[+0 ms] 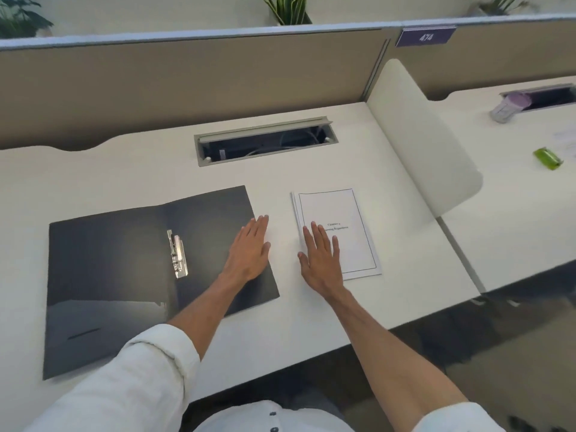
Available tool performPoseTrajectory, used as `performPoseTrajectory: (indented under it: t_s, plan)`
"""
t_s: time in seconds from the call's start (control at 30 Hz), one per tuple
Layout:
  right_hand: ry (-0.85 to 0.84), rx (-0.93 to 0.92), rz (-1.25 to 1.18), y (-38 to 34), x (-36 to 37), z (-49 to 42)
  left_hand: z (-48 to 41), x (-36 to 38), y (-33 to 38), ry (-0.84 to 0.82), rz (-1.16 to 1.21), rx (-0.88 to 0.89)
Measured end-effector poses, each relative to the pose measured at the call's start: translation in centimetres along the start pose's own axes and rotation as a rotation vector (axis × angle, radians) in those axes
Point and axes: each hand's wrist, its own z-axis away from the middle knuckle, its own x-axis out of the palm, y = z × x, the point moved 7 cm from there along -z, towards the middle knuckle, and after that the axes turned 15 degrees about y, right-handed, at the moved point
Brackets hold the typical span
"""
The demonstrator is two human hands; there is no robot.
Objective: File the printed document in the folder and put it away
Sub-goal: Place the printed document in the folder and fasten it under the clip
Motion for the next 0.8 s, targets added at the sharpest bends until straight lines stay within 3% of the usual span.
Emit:
performPoseTrajectory:
  t_s: [0.23, 0.37, 0.5, 0.8]
  plan:
    - [0.005, 0.171, -0.028, 8.6, -1.8, -2.4, -1.6, 4.1, 6.1, -0.066, 0.142, -0.121]
    - [0.054, 0.365, -0.065, 12.8, -2.8, -3.4, -2.1, 5.5, 8.2, -0.092, 0.161, -0.155]
    - [0.057, 0.545, -0.126, 15.9, -2.9, -3.6, -2.3, 6.5, 9.6, -0.097, 0.129, -0.186]
    - [0.075, 0.664, -0.293, 17.9, -2.2, -5.4, -2.0, 7.9, 10.4, -0.142, -0.033, -0.149]
